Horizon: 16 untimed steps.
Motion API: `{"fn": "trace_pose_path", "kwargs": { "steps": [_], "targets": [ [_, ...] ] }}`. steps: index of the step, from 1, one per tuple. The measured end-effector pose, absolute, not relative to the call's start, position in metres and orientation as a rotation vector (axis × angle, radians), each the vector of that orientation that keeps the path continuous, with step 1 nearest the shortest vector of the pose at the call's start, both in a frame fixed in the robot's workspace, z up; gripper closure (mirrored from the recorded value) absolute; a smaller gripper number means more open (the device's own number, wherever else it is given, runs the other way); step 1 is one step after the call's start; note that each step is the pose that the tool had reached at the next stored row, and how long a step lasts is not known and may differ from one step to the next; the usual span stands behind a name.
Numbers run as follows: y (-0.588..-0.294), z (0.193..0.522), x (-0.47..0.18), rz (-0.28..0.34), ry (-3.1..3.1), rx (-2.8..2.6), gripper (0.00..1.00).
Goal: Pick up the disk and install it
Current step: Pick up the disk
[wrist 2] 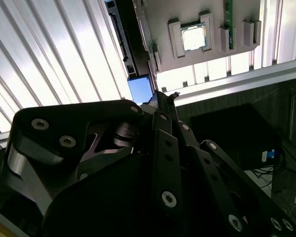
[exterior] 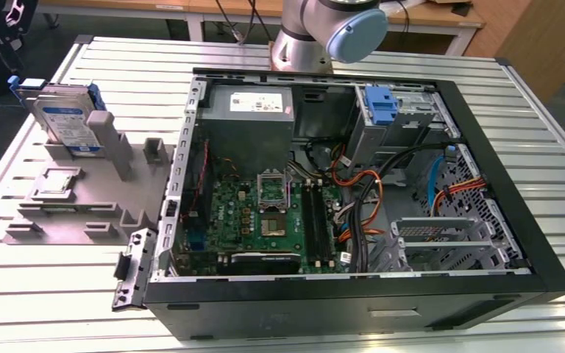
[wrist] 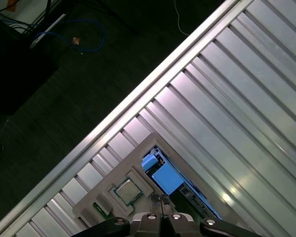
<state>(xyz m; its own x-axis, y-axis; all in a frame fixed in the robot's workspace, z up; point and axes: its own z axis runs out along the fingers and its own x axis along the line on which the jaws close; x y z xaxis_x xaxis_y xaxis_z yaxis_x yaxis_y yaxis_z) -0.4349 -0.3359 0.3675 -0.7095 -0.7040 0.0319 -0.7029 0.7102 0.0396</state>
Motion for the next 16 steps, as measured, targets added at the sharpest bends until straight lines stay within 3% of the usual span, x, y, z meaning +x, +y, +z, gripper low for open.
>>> {"fn": "trace_pose_path", "kwargs": {
  "steps": [16],
  "targets": [
    [-0.3359,0.3631,-0.4351,-0.024,-2.82,1.313,0.9]
  ]
}}
